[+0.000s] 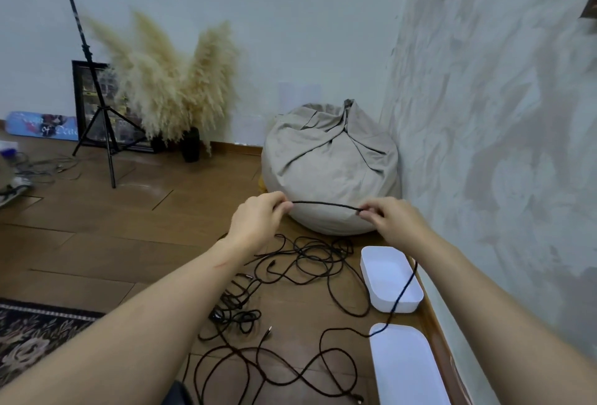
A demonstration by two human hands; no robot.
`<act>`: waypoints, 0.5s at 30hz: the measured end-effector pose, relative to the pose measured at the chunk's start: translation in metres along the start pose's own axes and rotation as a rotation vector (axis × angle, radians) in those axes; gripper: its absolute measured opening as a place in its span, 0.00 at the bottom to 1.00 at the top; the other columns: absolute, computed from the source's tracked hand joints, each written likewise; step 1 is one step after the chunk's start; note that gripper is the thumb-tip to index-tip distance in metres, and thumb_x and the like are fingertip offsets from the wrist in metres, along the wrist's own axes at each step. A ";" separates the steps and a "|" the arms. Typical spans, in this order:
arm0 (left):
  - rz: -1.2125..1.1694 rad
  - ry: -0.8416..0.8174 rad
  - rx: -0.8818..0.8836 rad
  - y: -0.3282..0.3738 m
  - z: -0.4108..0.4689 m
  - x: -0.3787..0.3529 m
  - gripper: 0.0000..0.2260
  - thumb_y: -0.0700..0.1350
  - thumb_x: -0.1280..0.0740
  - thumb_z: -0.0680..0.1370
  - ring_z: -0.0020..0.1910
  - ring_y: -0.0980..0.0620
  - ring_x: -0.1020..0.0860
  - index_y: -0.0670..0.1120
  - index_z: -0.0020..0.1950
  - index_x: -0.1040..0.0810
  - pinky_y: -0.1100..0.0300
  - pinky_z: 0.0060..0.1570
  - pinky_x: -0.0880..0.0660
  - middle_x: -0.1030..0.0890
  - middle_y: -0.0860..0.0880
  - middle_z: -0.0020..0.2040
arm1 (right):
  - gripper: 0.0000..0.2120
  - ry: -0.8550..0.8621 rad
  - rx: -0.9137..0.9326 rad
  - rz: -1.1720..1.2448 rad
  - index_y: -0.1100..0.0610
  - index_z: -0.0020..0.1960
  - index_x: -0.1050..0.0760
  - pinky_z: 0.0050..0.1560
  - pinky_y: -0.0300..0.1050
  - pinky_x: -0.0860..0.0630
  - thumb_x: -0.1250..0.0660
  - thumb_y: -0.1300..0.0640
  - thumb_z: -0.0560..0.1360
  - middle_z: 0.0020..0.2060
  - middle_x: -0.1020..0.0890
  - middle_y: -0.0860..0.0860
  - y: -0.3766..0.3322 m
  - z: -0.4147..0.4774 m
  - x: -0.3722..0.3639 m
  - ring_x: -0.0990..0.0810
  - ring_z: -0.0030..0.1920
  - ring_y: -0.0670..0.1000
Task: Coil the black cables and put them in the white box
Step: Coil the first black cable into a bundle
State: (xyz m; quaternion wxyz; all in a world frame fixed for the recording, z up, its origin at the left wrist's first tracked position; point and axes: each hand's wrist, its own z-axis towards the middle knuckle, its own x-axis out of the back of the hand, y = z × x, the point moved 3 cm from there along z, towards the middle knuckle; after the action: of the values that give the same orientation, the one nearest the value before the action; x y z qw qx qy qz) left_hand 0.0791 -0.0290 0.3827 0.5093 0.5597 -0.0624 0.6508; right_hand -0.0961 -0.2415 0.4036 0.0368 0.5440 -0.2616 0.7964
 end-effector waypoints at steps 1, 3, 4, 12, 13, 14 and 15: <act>-0.031 -0.036 -0.044 0.011 -0.001 -0.003 0.11 0.56 0.39 0.84 0.39 0.55 0.22 0.53 0.47 0.22 0.50 0.43 0.21 0.19 0.55 0.39 | 0.11 -0.015 0.023 0.041 0.43 0.62 0.21 0.53 0.49 0.24 0.35 0.47 0.80 0.51 0.16 0.46 -0.006 0.000 -0.003 0.20 0.54 0.50; -0.092 -0.089 -0.164 0.039 -0.005 -0.009 0.09 0.54 0.36 0.84 0.36 0.60 0.25 0.55 0.44 0.24 0.60 0.37 0.27 0.22 0.58 0.35 | 0.12 -0.067 0.089 0.141 0.45 0.62 0.21 0.51 0.47 0.25 0.35 0.46 0.80 0.49 0.17 0.46 -0.026 -0.001 -0.010 0.21 0.50 0.48; -0.113 -0.084 -0.205 0.049 -0.006 -0.010 0.09 0.53 0.35 0.83 0.34 0.61 0.26 0.57 0.43 0.24 0.62 0.33 0.31 0.23 0.60 0.33 | 0.11 -0.075 0.130 0.155 0.47 0.59 0.20 0.48 0.46 0.27 0.35 0.47 0.81 0.46 0.17 0.46 -0.035 -0.001 -0.012 0.21 0.47 0.48; -0.041 -0.087 -0.117 0.015 -0.004 0.003 0.11 0.55 0.38 0.84 0.39 0.53 0.22 0.53 0.49 0.20 0.50 0.43 0.23 0.19 0.54 0.39 | 0.11 -0.042 0.035 0.066 0.45 0.59 0.19 0.51 0.49 0.24 0.34 0.44 0.79 0.49 0.16 0.46 -0.014 -0.006 -0.003 0.21 0.51 0.50; -0.058 -0.106 -0.157 0.024 -0.003 0.001 0.10 0.55 0.38 0.84 0.39 0.54 0.22 0.53 0.49 0.19 0.51 0.42 0.23 0.19 0.54 0.39 | 0.12 -0.061 0.079 0.096 0.45 0.60 0.19 0.49 0.47 0.26 0.34 0.43 0.79 0.48 0.17 0.46 -0.025 -0.005 -0.006 0.21 0.50 0.48; -0.072 -0.120 -0.191 0.032 -0.004 -0.002 0.10 0.55 0.37 0.83 0.39 0.56 0.23 0.54 0.49 0.19 0.52 0.42 0.24 0.19 0.54 0.39 | 0.12 -0.074 0.133 0.137 0.46 0.59 0.19 0.47 0.45 0.28 0.33 0.43 0.79 0.46 0.18 0.45 -0.037 -0.004 -0.010 0.22 0.47 0.46; -0.086 -0.121 -0.212 0.037 -0.004 -0.004 0.09 0.55 0.36 0.83 0.39 0.57 0.23 0.54 0.48 0.19 0.53 0.41 0.25 0.19 0.54 0.39 | 0.11 -0.075 0.185 0.161 0.47 0.58 0.18 0.44 0.42 0.30 0.33 0.45 0.79 0.43 0.18 0.43 -0.049 -0.004 -0.013 0.23 0.45 0.44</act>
State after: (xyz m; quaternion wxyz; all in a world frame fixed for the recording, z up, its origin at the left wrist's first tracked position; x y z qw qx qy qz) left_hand 0.0488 -0.0457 0.3961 0.5885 0.5430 -0.1374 0.5830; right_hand -0.0776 -0.1951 0.4097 -0.0874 0.5519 -0.2311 0.7965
